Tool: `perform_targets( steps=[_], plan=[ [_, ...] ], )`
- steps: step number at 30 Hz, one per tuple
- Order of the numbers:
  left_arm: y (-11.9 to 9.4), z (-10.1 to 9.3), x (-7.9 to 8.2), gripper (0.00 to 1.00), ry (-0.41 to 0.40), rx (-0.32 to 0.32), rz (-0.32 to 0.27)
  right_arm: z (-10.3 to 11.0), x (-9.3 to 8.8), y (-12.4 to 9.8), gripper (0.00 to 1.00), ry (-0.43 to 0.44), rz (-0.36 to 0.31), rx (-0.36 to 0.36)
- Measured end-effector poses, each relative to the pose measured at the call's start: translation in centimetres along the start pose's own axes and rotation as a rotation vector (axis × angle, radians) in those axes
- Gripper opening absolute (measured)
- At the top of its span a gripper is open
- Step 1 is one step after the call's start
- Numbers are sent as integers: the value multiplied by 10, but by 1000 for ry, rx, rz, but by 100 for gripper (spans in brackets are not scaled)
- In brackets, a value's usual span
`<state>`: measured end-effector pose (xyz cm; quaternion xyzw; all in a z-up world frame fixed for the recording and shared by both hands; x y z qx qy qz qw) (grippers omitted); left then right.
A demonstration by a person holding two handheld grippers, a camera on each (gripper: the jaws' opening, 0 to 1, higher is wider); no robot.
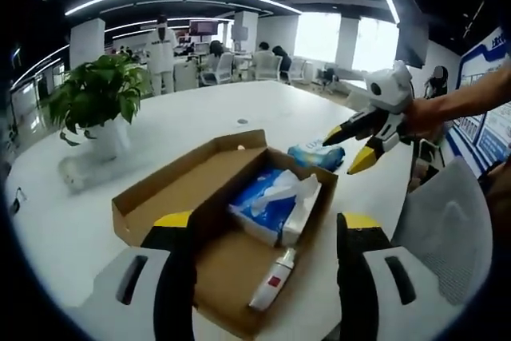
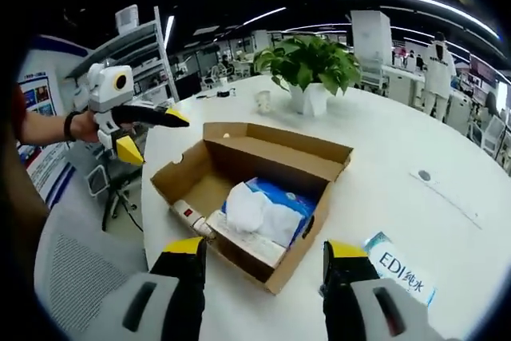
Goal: Operate the shoe box by opening the lid, removing the specified soft item, and placing it in the target area until the item is outside and the box remains undamaged.
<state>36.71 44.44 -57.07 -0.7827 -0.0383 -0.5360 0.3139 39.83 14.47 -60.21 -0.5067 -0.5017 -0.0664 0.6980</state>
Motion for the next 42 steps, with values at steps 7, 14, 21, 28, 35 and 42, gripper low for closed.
perform_targets(
  steps=[7, 14, 21, 28, 35, 42],
  plan=[
    [-8, 4, -6, 71, -11, 7, -8, 7, 21, 26, 58, -186, 57, 26],
    [-19, 9, -12, 71, -29, 23, -26, 12, 36, 57, 56, -308, 111, 27],
    [-23, 9, -15, 71, -44, 32, -42, 13, 47, 77, 56, -484, 172, 45],
    [-26, 10, -19, 70, -76, 28, -56, 17, 55, 96, 57, -603, 197, 62],
    [-26, 7, -22, 70, -86, 28, -61, 21, 51, 110, 56, -769, 240, 106],
    [-31, 12, -20, 69, -93, 35, -73, 19, 50, 119, 58, -809, 266, 143]
  ],
)
Point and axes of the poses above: the point that each gripper's makers call its tool centre point, and the gripper's own axes: y roughly forward along the fingers, z roughly to its left, x roughly out of its top, the point moved 10 cm from there along -y, roughly backward along the fingers, and after that the axes turned 14 degrees about -x, right-handed, at the moved point
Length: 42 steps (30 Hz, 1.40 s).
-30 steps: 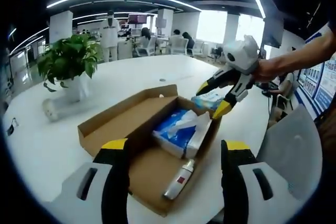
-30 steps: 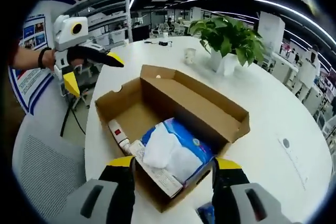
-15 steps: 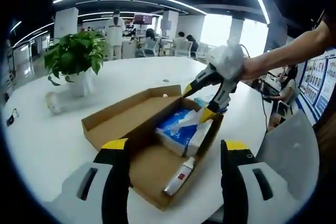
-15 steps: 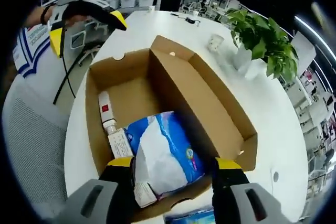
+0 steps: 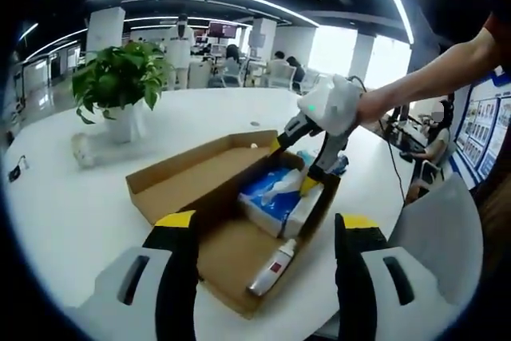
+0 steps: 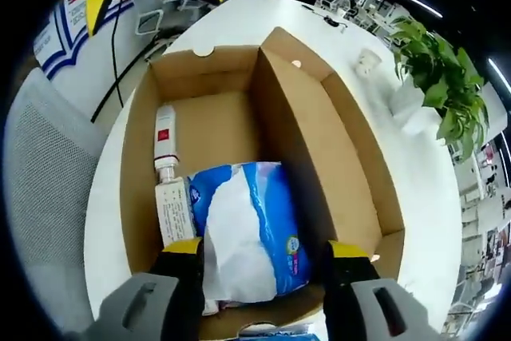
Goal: Operate the shoe box by opening the lid, removing the specified soft item, and placing it in the target area until the item is outside and the box remains undamaged.
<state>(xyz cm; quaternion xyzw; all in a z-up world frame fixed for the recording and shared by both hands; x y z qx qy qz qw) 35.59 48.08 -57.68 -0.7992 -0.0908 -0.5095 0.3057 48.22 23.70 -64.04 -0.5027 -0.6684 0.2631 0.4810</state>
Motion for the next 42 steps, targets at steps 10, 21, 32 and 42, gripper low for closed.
perform_targets(
  steps=[10, 21, 32, 42],
  plan=[
    [1, 4, -3, 70, -6, 3, 7, 0, 2, 5, 58, -33, 0, 79],
    [-2, 7, -6, 69, -16, 6, 14, 9, 4, 21, 62, -154, 45, 126],
    [-4, 7, -8, 69, -25, 13, 15, 19, 7, 41, 62, -182, 56, 154],
    [-4, 11, -10, 69, -39, 22, 11, 20, 6, 49, 60, -174, 59, 167]
  ],
)
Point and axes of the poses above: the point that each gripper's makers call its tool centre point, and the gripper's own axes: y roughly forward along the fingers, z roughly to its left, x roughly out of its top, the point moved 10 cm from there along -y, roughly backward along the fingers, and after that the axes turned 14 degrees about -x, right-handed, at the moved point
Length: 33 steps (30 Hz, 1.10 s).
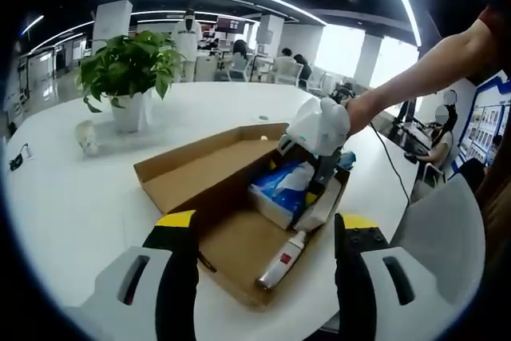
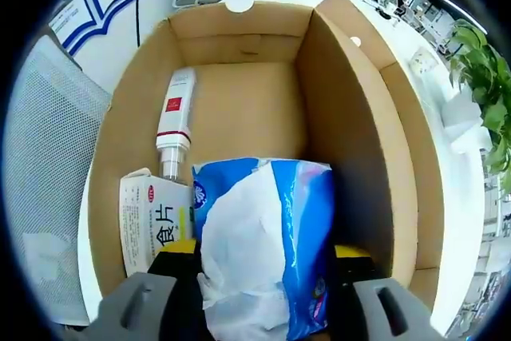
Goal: Operate the shoe box by opening the lid, removing the specified soft item, and placing it in the target area until the item is outside and the box remains undamaged.
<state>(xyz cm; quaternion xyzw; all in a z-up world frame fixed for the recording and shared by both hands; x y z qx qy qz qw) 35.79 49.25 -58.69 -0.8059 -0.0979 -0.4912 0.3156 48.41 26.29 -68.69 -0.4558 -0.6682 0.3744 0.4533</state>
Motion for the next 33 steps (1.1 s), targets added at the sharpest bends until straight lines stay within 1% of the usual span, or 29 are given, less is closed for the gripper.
perform_targets(
  steps=[7, 12, 17, 21, 24, 28, 33],
  plan=[
    [0, 0, -1, 69, -4, -1, -2, 2, 0, 4, 59, 10, 3, -16],
    [-1, 0, -2, 68, -3, 0, 0, 3, -2, -2, 51, 66, -32, -4],
    [-3, 0, -1, 68, -1, 5, -2, 4, -2, -10, 44, 75, -49, 4],
    [-4, 0, 1, 68, 6, 4, -3, 6, 2, -16, 43, 74, -63, 3],
    [-4, -1, 2, 68, 12, 5, -4, 3, 4, -20, 43, 85, -73, -9],
    [-5, -2, 3, 68, 15, 4, -9, 0, 6, -29, 43, 108, -84, -28],
    [-5, -4, 4, 68, 16, 0, -16, 0, 7, -43, 43, 104, -90, -46]
  ],
)
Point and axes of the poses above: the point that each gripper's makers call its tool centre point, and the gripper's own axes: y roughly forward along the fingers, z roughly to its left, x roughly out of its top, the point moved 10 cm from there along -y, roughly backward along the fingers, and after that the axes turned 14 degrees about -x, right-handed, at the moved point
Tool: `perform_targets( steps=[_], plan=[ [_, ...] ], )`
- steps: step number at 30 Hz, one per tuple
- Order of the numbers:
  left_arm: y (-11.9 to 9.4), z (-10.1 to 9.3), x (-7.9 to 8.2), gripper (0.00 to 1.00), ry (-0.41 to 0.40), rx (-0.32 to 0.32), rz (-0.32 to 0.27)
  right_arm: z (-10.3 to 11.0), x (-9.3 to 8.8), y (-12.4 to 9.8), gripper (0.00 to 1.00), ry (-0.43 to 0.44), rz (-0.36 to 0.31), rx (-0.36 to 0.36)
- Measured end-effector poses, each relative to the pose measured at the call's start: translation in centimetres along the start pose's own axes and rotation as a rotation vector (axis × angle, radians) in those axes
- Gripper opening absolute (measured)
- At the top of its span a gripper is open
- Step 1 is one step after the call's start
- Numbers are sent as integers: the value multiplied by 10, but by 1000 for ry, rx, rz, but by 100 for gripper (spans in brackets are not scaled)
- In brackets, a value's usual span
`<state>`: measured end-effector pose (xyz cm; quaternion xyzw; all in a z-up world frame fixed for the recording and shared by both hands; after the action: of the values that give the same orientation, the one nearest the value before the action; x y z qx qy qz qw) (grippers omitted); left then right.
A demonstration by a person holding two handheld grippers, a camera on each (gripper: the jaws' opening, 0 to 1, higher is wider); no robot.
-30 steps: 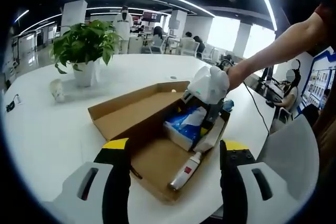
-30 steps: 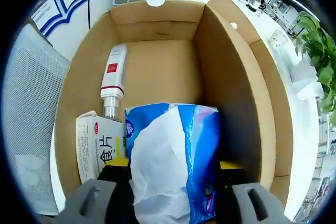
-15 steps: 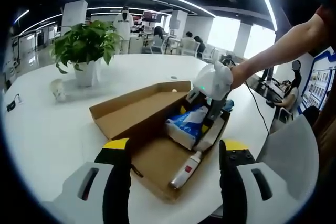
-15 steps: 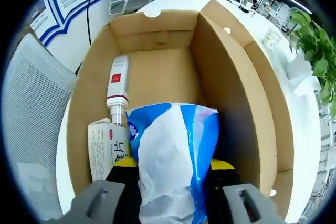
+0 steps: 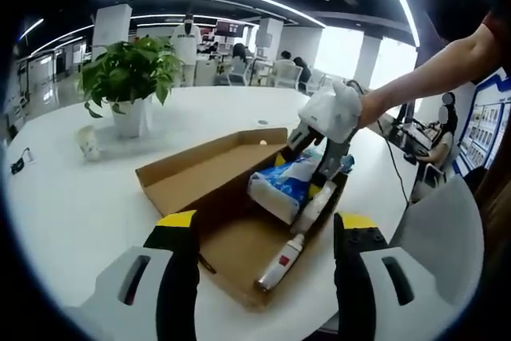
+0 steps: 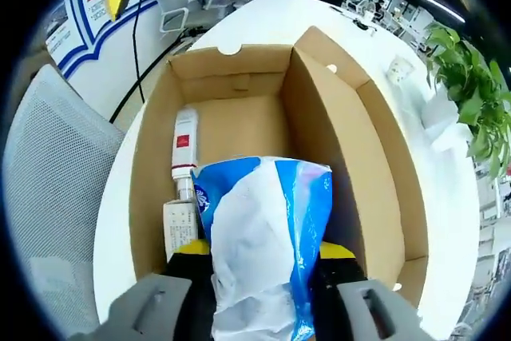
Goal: Operate the shoe box by opening the lid, removing the specified soft item, and placing it in the target area until the item is outside and the box remains undamaged.
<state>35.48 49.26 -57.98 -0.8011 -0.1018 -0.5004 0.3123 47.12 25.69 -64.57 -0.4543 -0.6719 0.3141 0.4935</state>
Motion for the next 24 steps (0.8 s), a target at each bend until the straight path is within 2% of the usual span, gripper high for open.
perform_targets(
  steps=[13, 21, 24],
  plan=[
    [6, -7, 2, 68, 4, -30, -16, 5, 6, -37, 43, -8, -26, -25],
    [8, -14, 6, 68, 9, -44, -22, 9, 12, -53, 43, 0, -48, -47],
    [9, -18, 6, 68, 12, -51, -20, 9, 9, -57, 43, 6, -43, -62]
  ],
)
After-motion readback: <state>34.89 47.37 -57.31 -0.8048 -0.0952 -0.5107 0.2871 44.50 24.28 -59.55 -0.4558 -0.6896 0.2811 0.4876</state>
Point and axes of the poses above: the point that each gripper's makers call its tool centre point, and the gripper's own axes: y roughly forward along the fingers, z roughly to its left, x roughly out of its top, the point moved 10 cm from there along -y, roughly backward along the fingers, and after that the axes turned 14 degrees about -x, right-handed, at the moved point
